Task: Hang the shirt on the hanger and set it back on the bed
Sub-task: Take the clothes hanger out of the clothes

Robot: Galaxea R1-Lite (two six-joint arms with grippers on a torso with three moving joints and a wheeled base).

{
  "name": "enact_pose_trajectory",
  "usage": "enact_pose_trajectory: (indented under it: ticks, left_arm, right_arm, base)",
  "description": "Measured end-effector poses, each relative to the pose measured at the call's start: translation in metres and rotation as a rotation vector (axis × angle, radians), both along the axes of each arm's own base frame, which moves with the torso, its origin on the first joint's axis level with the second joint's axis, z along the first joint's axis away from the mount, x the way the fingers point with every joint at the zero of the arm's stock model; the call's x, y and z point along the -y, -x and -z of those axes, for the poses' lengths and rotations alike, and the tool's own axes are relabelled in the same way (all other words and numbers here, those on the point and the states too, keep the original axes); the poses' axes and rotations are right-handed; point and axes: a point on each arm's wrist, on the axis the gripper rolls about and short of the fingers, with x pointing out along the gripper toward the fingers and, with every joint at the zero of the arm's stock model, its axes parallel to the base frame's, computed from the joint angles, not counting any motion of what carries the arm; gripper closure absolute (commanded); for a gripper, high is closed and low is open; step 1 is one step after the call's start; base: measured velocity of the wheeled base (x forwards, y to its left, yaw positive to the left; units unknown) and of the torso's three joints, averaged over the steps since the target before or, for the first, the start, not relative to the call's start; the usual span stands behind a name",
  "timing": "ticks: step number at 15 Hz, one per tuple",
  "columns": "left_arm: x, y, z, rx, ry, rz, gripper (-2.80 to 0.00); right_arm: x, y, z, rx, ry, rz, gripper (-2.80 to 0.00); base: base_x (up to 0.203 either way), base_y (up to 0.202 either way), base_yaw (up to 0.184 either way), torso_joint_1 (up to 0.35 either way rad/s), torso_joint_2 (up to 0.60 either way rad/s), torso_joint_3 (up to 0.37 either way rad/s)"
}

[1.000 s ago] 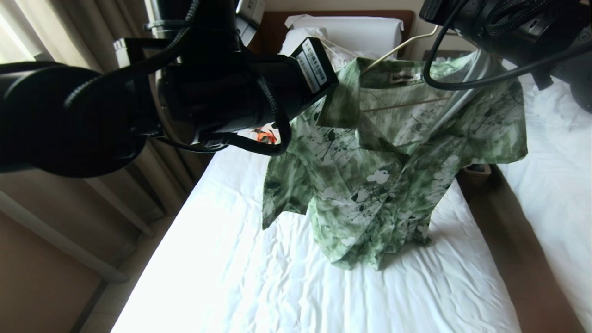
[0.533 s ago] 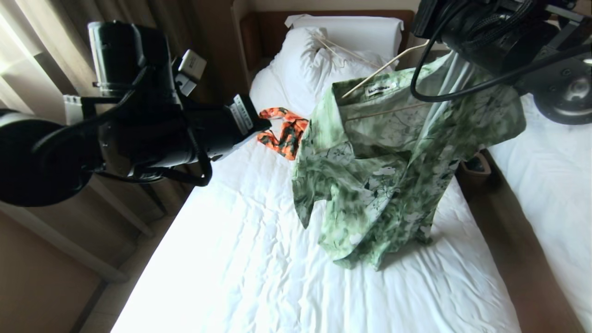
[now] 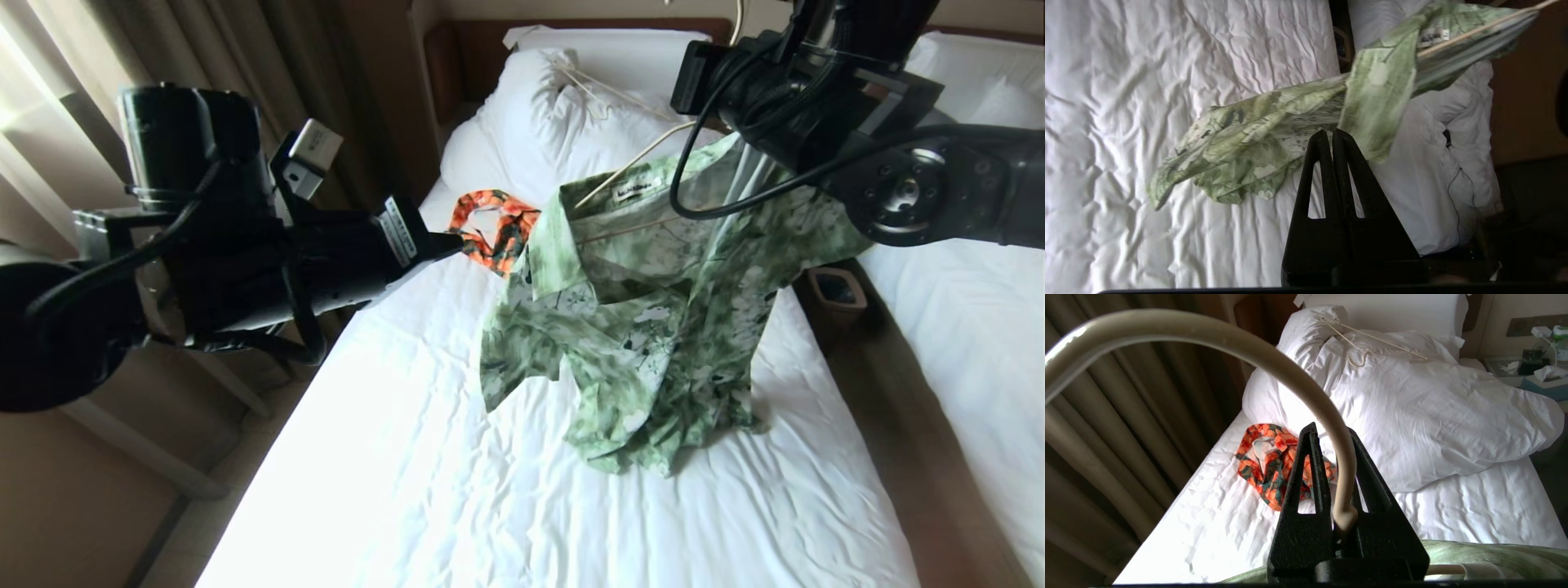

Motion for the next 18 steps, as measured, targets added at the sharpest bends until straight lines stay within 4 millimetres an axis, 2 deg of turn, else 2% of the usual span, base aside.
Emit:
enact_pose_trajectory:
  ticks: [3, 5, 10, 14, 18]
  left_arm:
    - [0.033, 0.014, 0.015, -0.036, -0.023, 0.062, -2.8]
    - [0.05, 0.007, 0.03, -0.039, -0.027, 0.078, -2.8]
    - [0.091, -0.007, 0.041, -0.016, -0.041, 0.071, -2.8]
    - [0.109, -0.025, 0.05, -0.016, -0.061, 0.065, -2.8]
    - [0.114, -0.041, 0.044, 0.072, -0.123, 0.018, -2.8]
  right_arm:
    - [-0.003, -0.006, 0.0, 0.012, -0.002, 0.002, 0.0]
    - [-0.004, -0.007, -0.001, 0.02, 0.011, 0.008, 0.0]
    - [-0.003, -0.009, 0.001, 0.017, 0.009, 0.011, 0.0]
    - [-0.005, -0.009, 0.002, 0.011, 0.009, 0.005, 0.0]
    - [-0.008, -0.009, 0.007, 0.005, -0.002, -0.009, 0.0]
  base:
    - [0.0, 0.0, 0.0, 0.0, 0.0, 0.0]
    - [0.0, 0.0, 0.0, 0.0, 0.0, 0.0]
    - [0.0, 0.0, 0.0, 0.0, 0.0, 0.0]
    - [0.0, 0.0, 0.0, 0.0, 0.0, 0.0]
    - [0.0, 0.0, 0.0, 0.0, 0.0, 0.0]
